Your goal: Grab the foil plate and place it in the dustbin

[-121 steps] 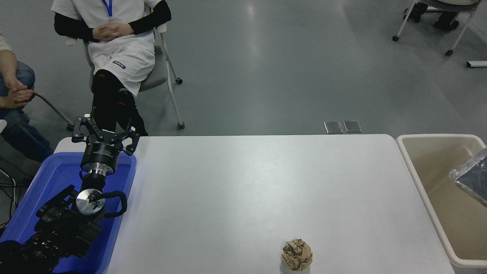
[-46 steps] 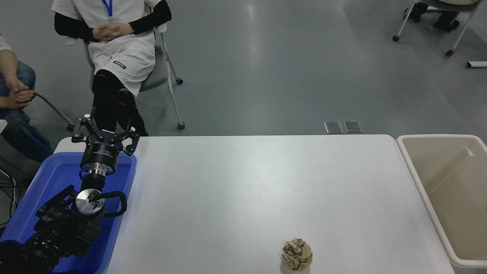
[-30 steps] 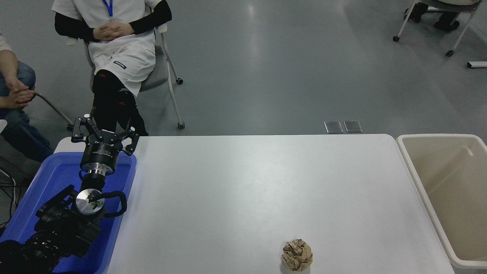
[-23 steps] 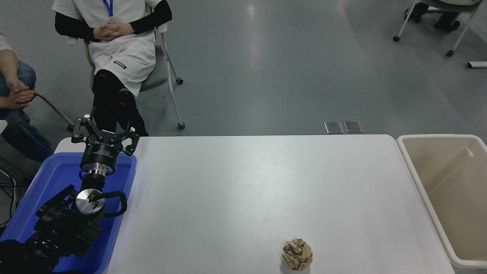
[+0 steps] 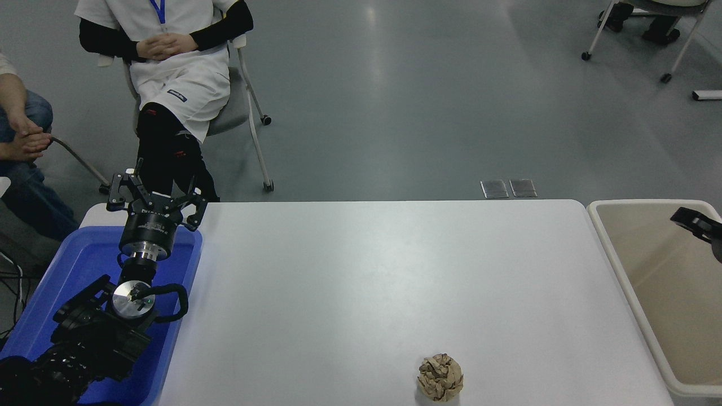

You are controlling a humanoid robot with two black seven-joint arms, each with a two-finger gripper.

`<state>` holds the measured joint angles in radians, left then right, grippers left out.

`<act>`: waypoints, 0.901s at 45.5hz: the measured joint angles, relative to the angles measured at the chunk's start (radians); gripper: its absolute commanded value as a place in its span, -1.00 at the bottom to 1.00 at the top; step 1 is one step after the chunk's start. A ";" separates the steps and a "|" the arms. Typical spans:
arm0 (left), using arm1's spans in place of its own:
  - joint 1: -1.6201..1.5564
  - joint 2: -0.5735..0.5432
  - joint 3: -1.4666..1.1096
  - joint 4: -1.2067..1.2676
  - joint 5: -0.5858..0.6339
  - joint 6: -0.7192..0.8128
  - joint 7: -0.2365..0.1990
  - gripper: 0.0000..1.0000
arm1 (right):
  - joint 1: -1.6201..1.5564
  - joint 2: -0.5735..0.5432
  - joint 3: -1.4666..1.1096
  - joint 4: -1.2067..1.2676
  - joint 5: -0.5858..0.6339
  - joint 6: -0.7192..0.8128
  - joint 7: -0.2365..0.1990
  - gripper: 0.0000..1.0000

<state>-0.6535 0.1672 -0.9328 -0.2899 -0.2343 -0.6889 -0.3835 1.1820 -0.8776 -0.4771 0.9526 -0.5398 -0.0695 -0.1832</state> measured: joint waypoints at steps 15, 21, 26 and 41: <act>0.000 0.000 0.000 0.000 0.001 0.000 0.000 0.98 | 0.207 0.030 -0.166 0.077 0.010 0.223 -0.001 1.00; 0.000 0.000 0.000 0.000 0.000 0.000 0.000 0.98 | 0.332 0.064 -0.255 0.095 0.014 0.395 -0.001 1.00; 0.000 0.000 0.000 0.000 0.001 0.000 0.000 0.98 | 0.417 0.106 -0.322 0.104 0.016 0.513 -0.001 1.00; 0.000 0.000 0.000 0.000 0.000 0.000 0.000 0.98 | 0.691 0.314 -0.611 0.123 0.097 0.696 0.000 1.00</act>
<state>-0.6535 0.1672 -0.9326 -0.2898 -0.2339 -0.6885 -0.3835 1.8730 -0.5635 -1.0884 1.0758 -0.4424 0.6263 -0.1834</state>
